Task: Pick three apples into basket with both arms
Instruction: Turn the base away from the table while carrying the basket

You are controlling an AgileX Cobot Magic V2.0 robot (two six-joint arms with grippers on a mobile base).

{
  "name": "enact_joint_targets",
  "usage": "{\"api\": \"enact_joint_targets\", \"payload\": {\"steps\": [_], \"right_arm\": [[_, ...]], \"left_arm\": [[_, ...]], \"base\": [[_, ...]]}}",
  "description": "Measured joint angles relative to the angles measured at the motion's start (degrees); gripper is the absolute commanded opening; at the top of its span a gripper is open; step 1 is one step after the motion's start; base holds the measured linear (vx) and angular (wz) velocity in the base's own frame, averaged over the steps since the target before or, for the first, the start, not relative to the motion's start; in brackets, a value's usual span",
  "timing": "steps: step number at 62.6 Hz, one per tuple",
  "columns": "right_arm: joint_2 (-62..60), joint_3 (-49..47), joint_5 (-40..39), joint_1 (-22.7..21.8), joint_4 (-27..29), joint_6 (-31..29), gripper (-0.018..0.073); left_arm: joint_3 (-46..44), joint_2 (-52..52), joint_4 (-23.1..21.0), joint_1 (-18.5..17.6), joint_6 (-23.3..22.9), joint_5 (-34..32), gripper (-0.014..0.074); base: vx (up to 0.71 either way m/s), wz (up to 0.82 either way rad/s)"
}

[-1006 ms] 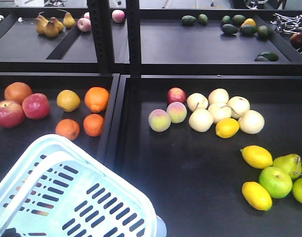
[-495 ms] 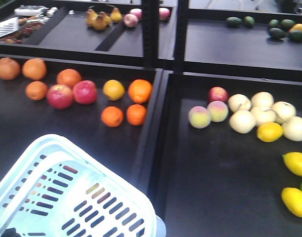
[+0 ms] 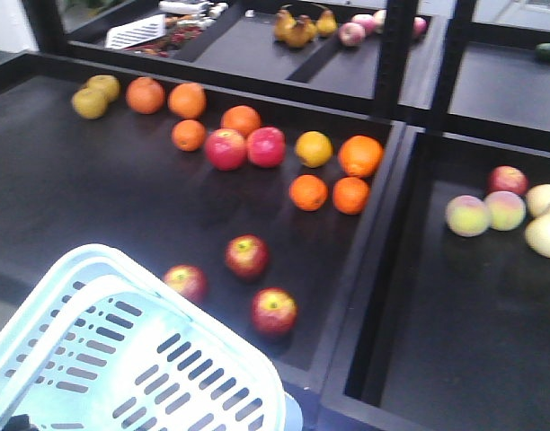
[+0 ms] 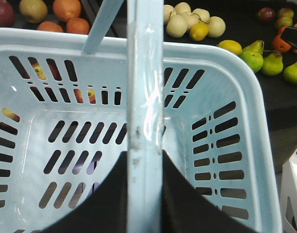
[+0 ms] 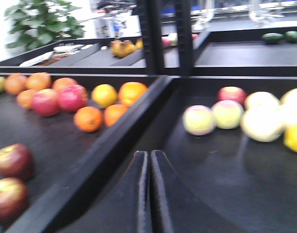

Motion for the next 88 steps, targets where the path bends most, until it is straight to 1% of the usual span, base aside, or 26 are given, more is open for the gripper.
{"api": "enact_joint_targets", "payload": {"steps": [88], "right_arm": [[0.0,0.0,0.0,0.0,0.0,0.0,-0.0004]], "left_arm": [[0.0,-0.1,0.0,0.0,0.0,0.0,-0.0008]], "base": [[-0.11,0.44]]}}
